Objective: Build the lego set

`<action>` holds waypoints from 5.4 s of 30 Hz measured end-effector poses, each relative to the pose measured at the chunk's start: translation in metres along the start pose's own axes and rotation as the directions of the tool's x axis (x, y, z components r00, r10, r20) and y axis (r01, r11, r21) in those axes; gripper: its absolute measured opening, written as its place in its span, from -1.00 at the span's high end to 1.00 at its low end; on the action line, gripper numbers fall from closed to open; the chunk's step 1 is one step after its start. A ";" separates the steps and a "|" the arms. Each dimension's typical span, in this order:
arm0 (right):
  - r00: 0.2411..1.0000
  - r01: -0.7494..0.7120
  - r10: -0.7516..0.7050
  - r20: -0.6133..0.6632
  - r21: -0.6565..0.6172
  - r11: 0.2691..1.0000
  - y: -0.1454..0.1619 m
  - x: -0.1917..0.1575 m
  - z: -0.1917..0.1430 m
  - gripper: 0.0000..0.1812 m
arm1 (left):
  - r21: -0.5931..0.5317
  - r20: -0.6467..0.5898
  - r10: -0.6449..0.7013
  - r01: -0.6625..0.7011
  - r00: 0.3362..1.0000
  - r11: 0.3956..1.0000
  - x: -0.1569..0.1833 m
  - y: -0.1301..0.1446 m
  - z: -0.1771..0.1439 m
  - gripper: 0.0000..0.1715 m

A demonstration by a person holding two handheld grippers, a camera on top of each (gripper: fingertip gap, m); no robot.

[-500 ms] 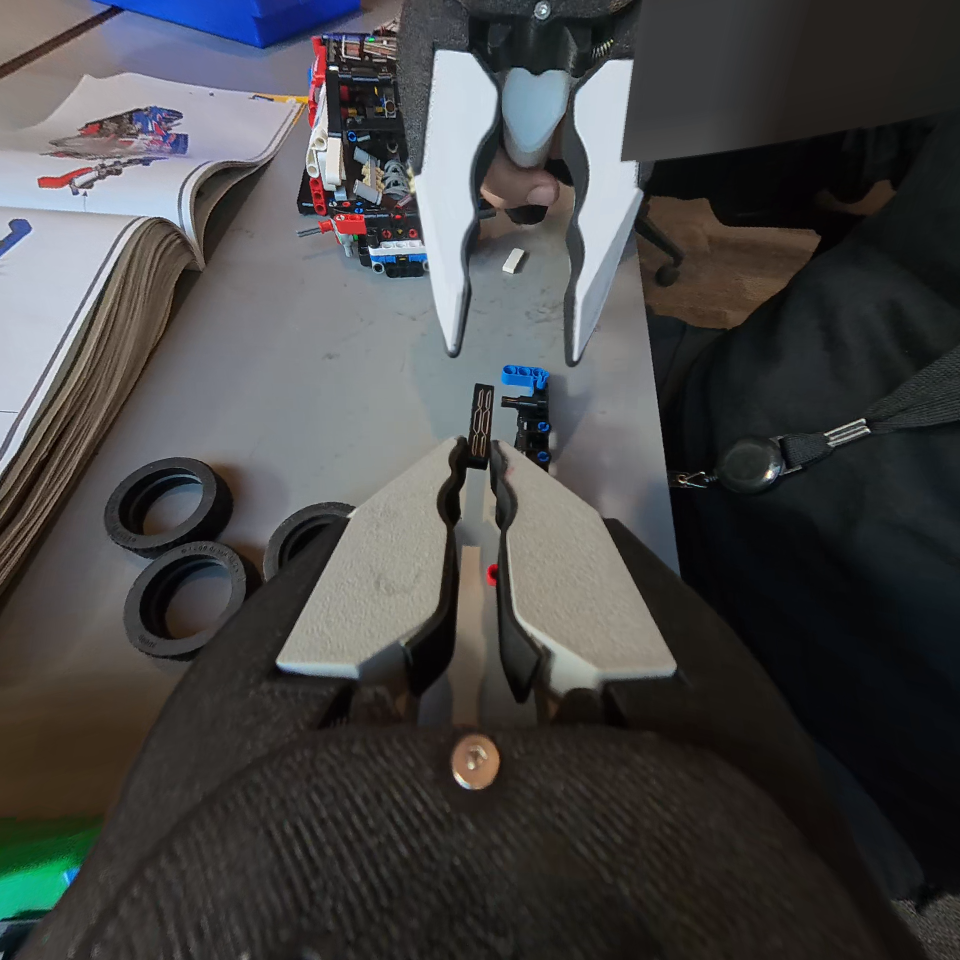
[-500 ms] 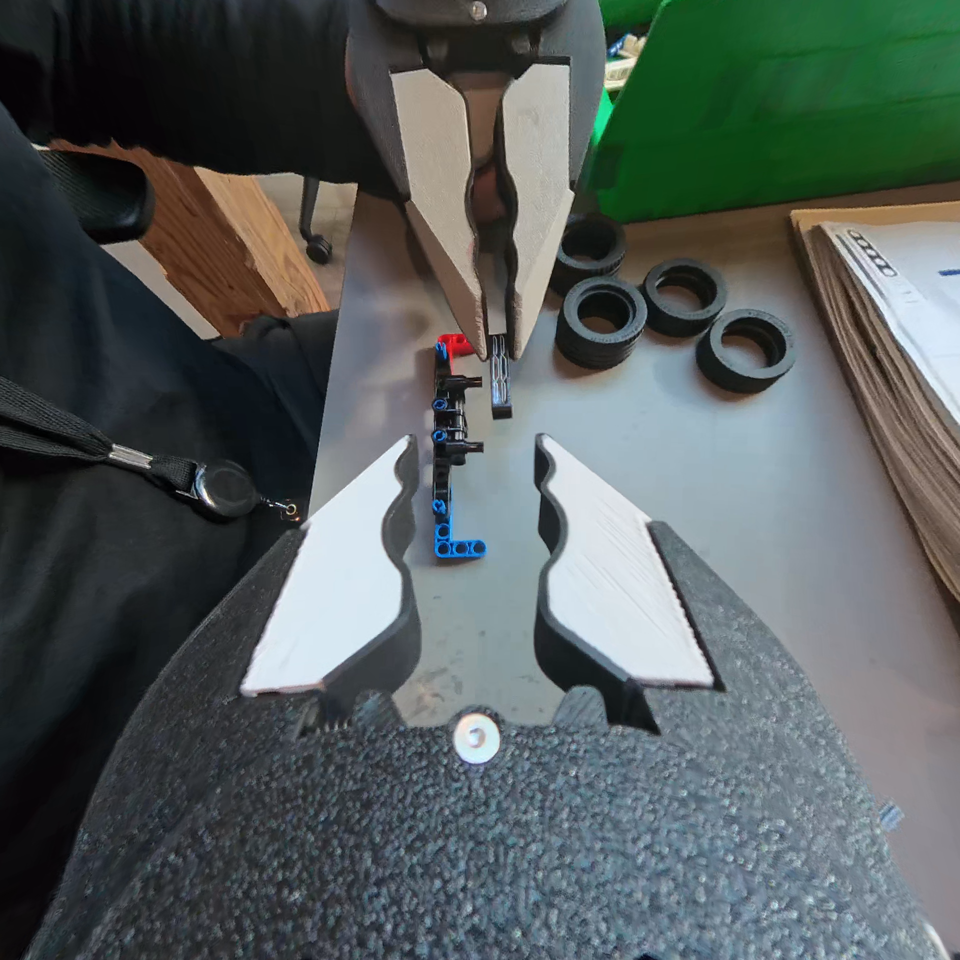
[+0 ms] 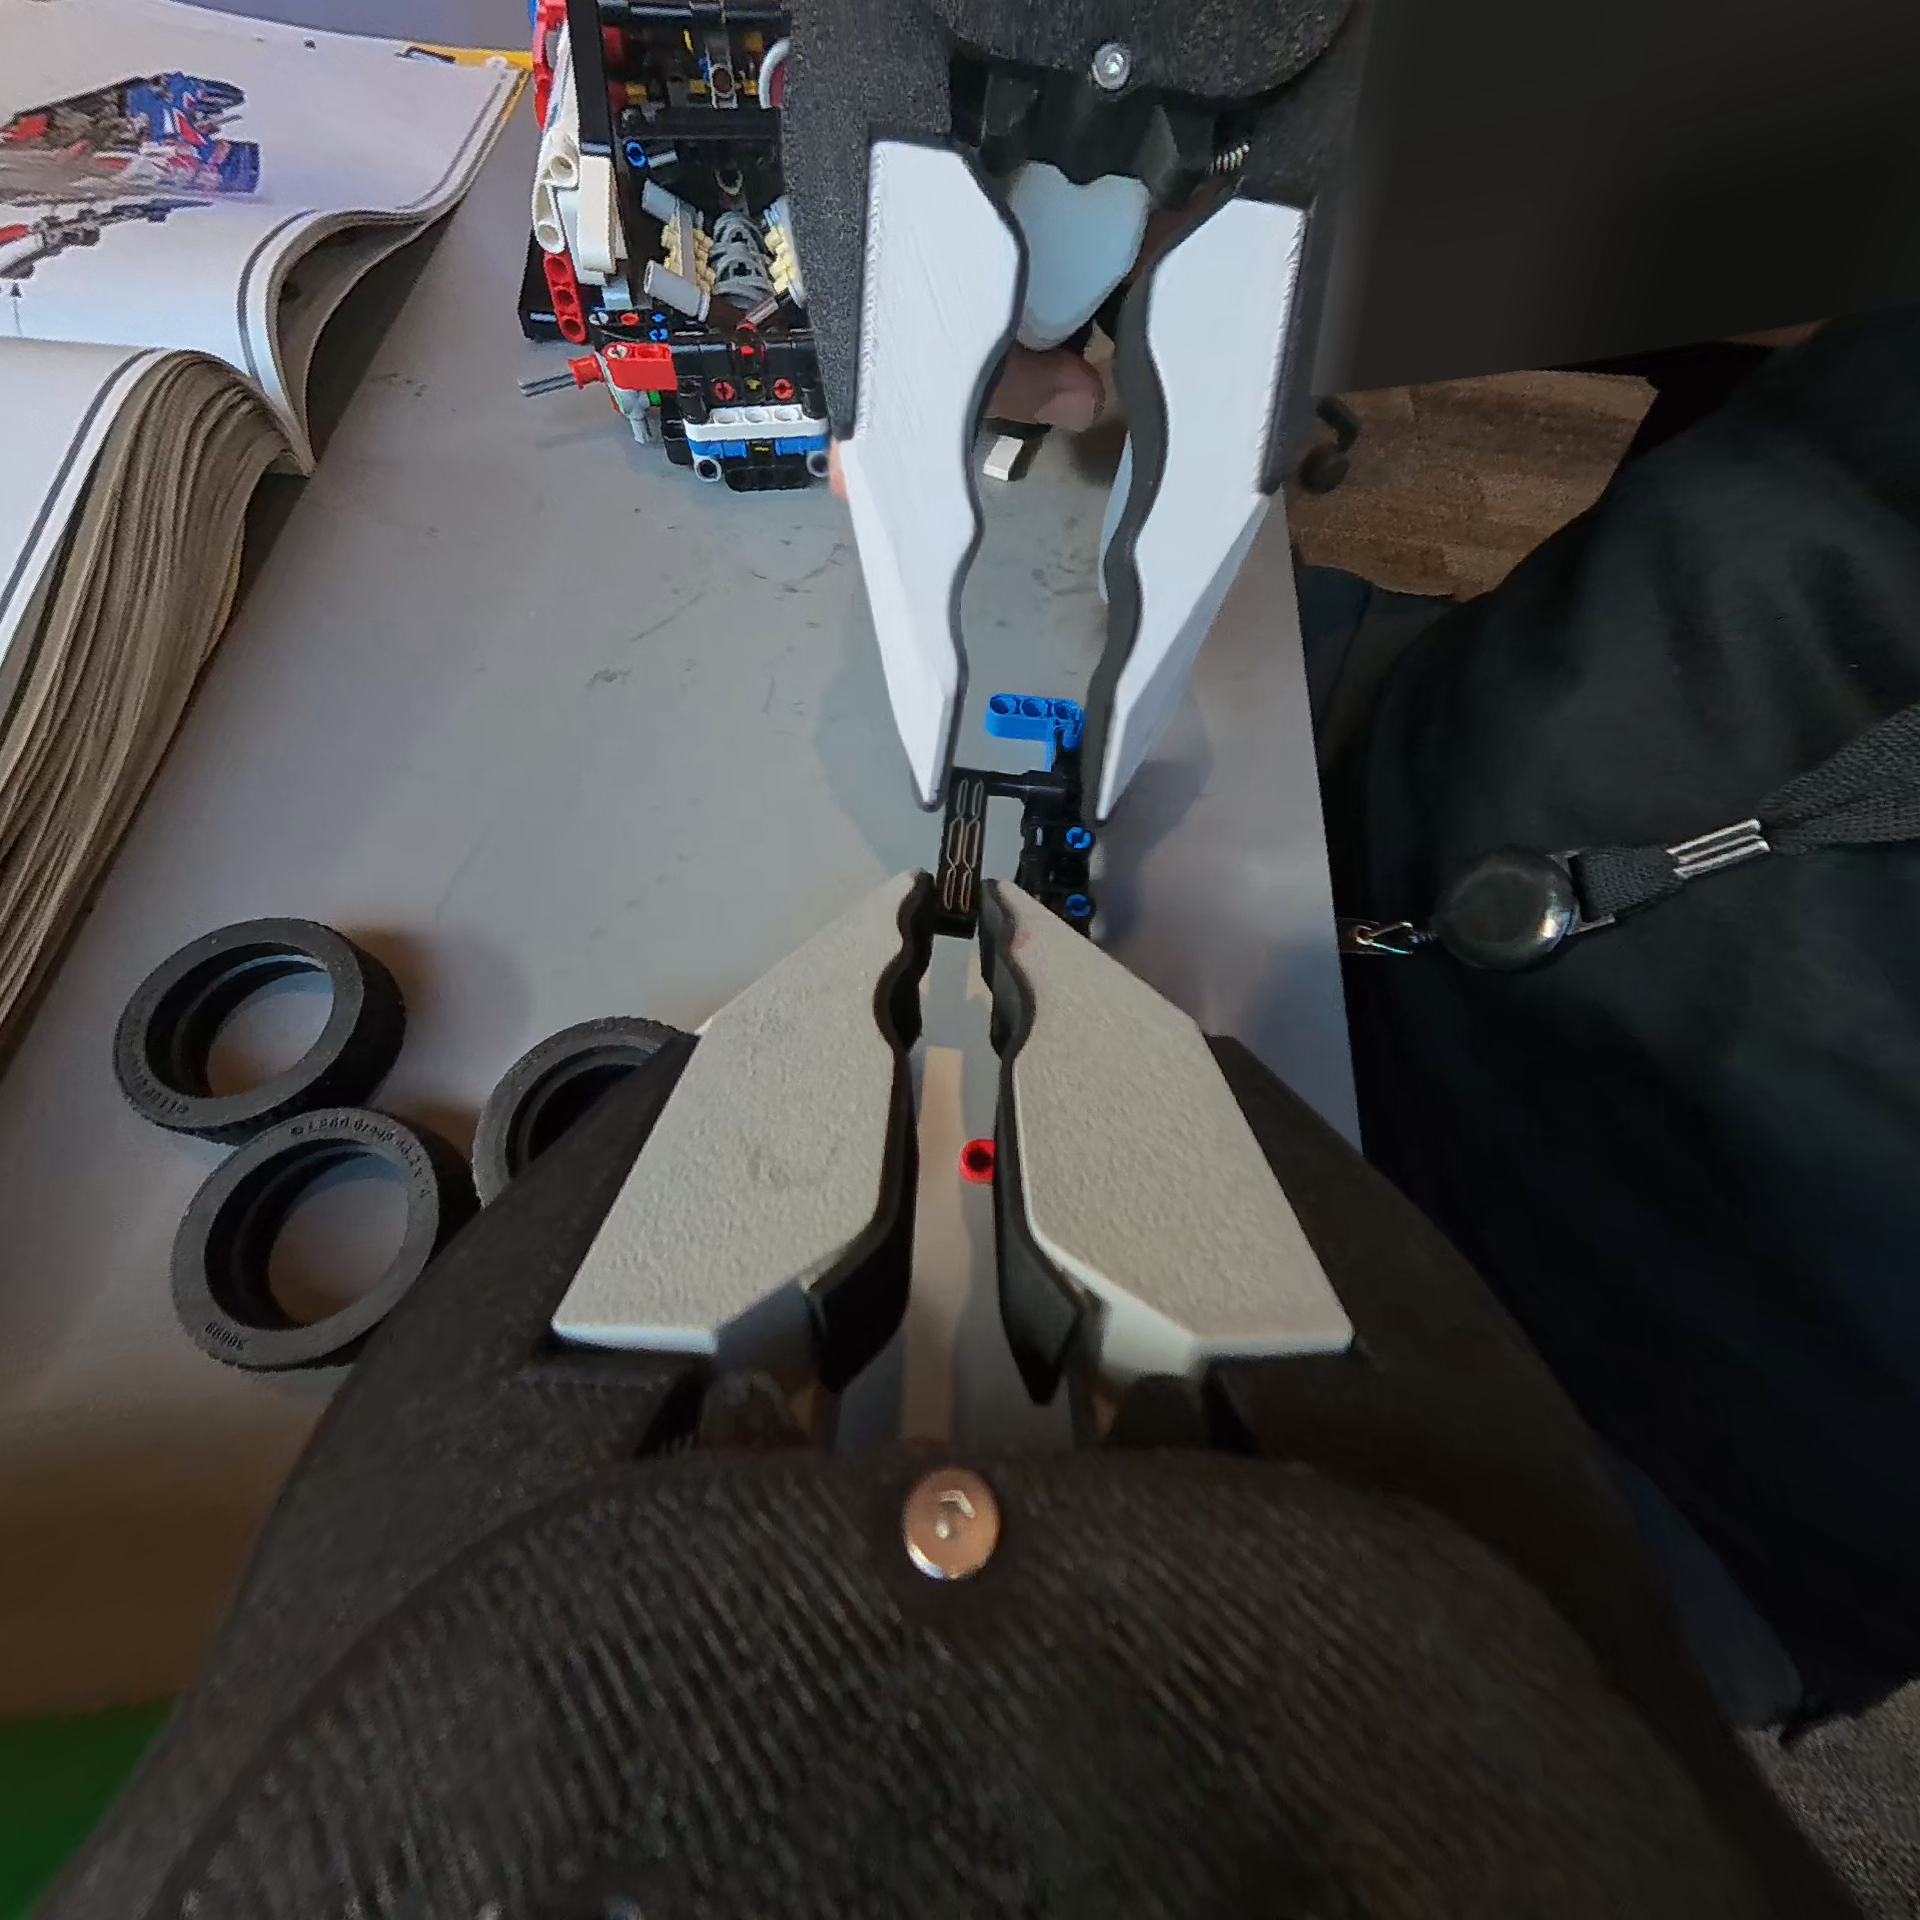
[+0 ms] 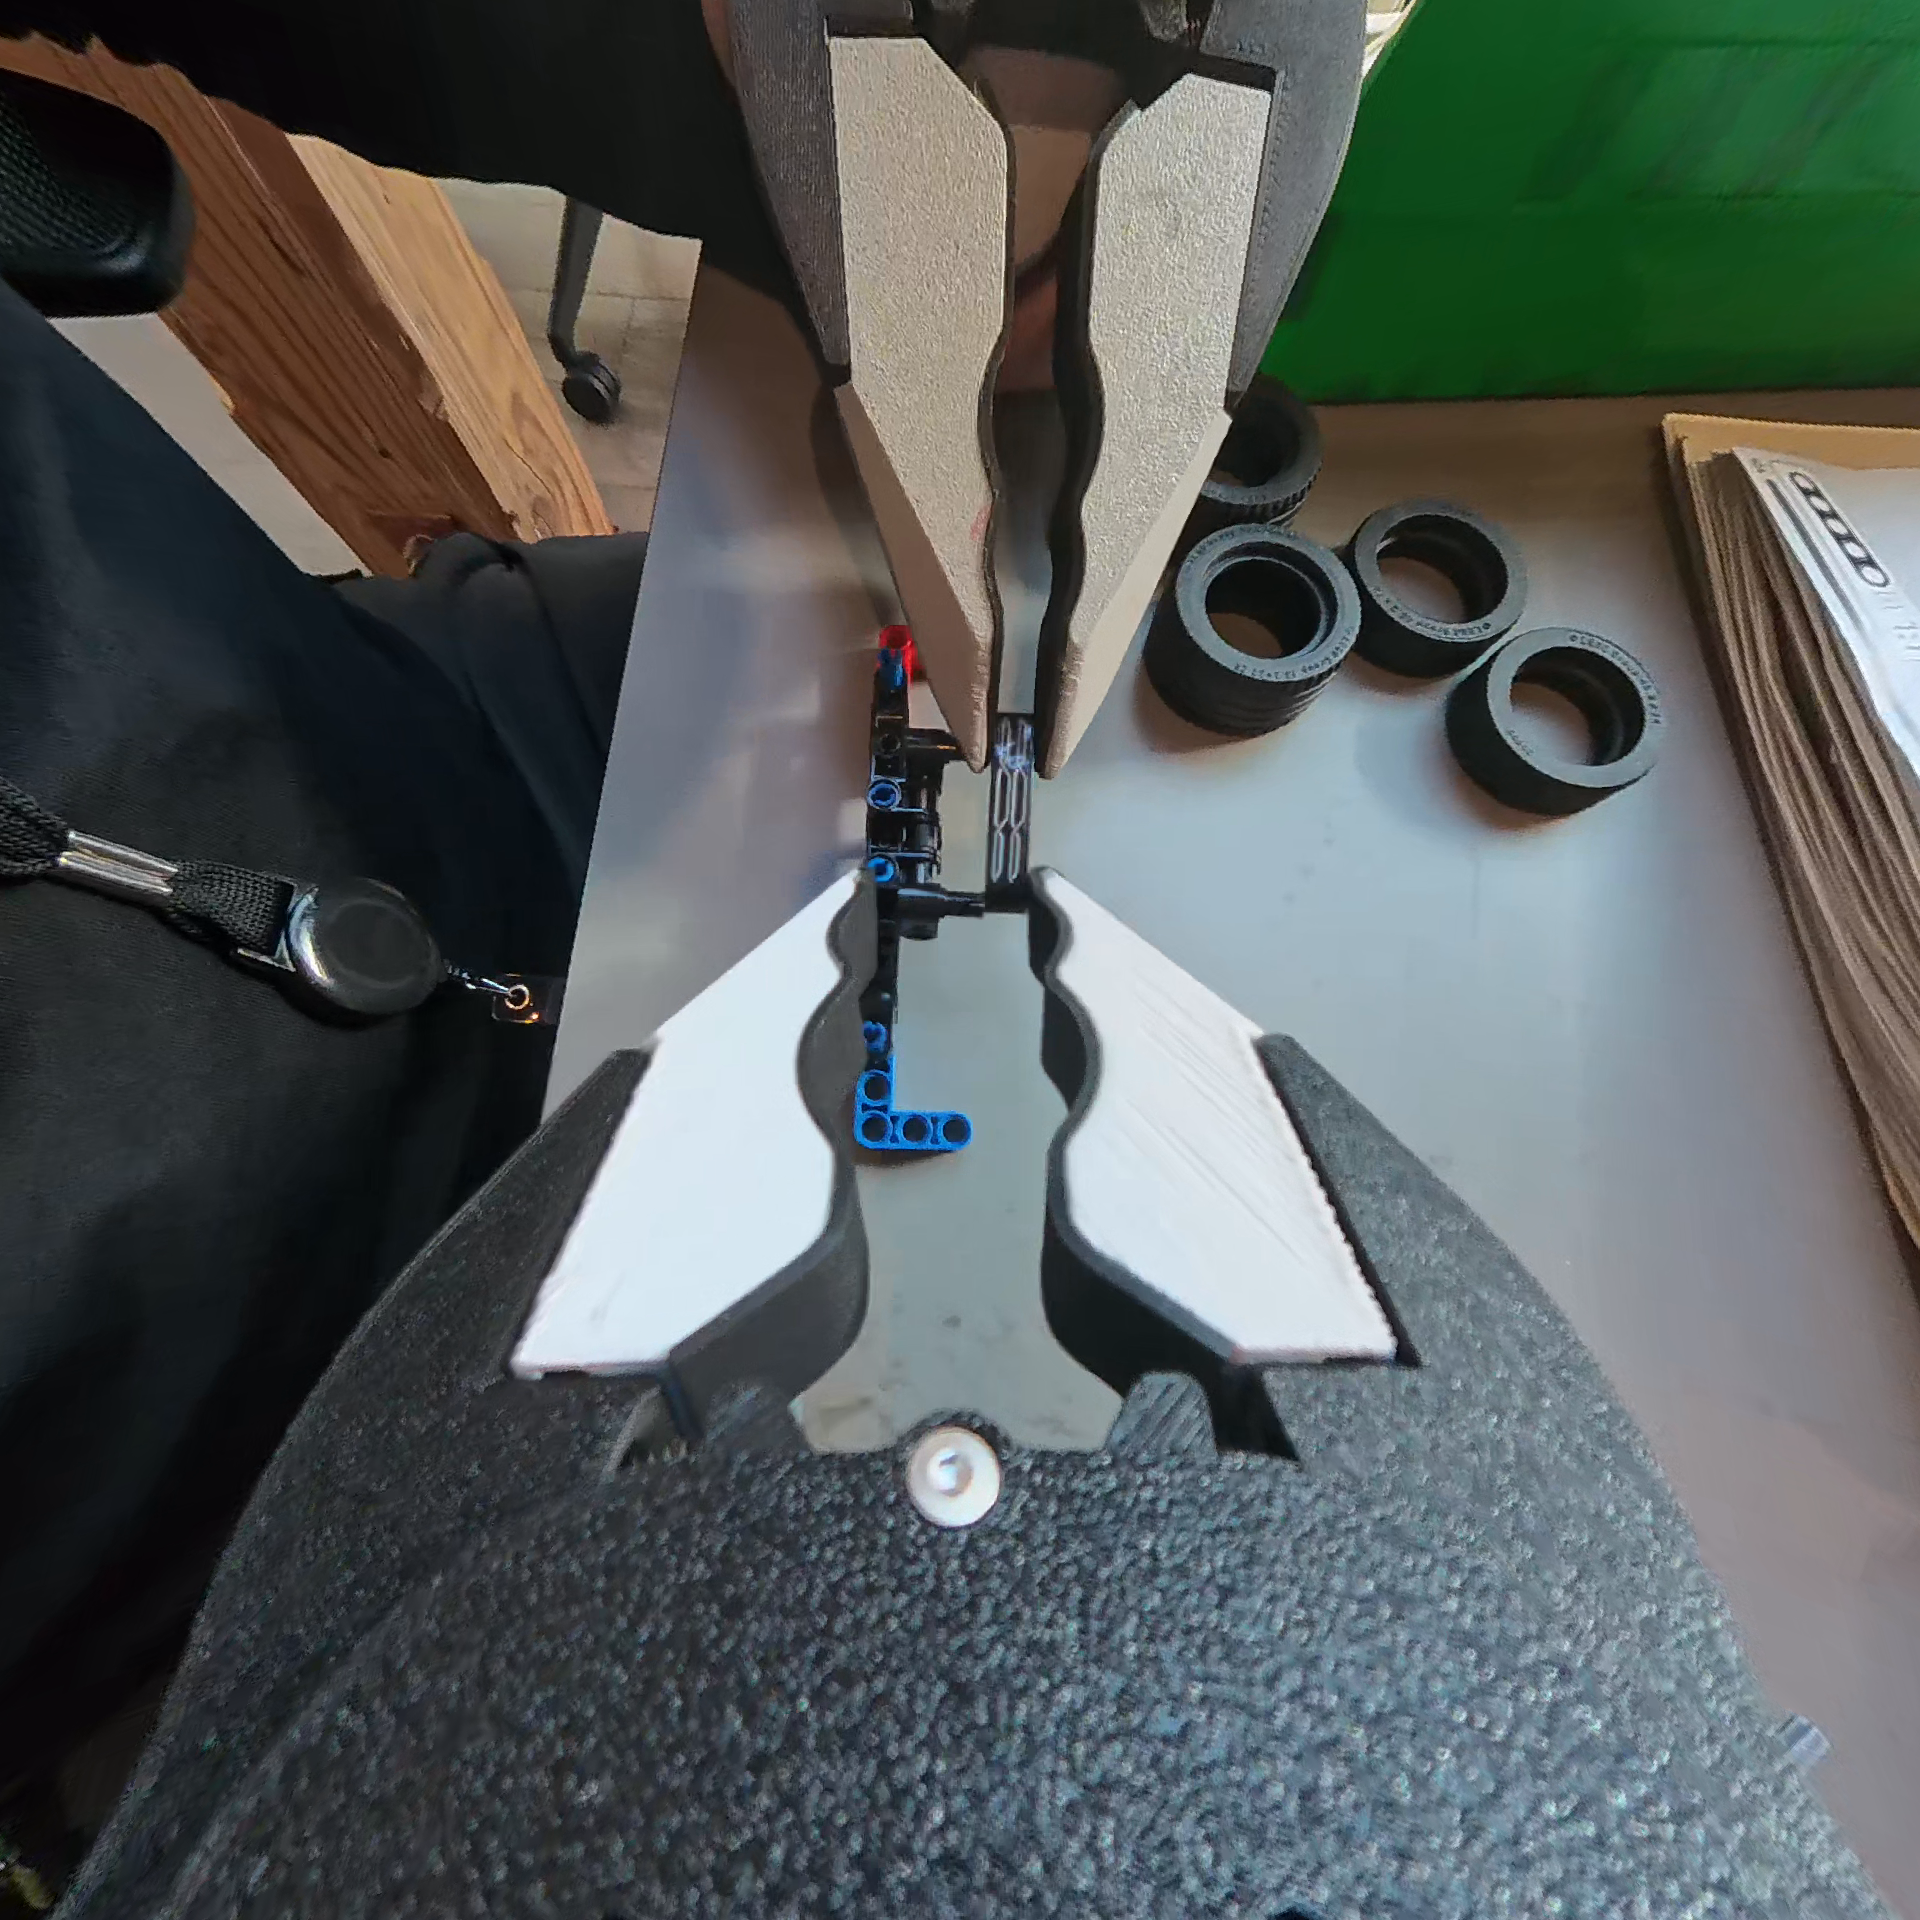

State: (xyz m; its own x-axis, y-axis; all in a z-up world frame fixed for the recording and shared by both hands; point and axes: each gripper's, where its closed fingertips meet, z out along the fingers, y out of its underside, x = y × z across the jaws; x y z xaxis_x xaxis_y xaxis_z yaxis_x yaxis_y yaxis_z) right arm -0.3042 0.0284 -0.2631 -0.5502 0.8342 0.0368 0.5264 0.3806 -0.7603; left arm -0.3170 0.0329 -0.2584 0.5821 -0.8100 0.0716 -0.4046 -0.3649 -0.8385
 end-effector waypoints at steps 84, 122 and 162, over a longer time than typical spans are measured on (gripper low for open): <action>0.993 0.033 -0.027 0.116 -0.047 0.998 -0.008 -0.014 0.011 0.73 | -0.091 -0.004 0.021 -0.022 1.000 0.996 0.020 0.022 -0.008 0.70; 0.994 0.007 -0.001 0.105 -0.054 0.998 -0.007 -0.017 0.009 0.75 | -0.085 0.001 0.123 -0.123 0.992 0.989 0.025 0.021 -0.007 0.75; 0.993 0.065 -0.063 0.103 -0.016 0.998 -0.030 -0.021 0.028 0.78 | -0.104 0.025 0.106 -0.103 0.994 0.989 0.028 0.024 -0.009 0.76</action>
State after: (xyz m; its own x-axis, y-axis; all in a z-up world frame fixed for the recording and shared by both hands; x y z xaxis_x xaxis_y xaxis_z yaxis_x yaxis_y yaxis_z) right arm -0.3268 -0.0115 -0.2592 -0.6461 0.7631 0.0171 0.4998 0.4399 -0.7461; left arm -0.3167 -0.0029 -0.2710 0.5530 -0.8326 -0.0316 -0.5340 -0.3251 -0.7805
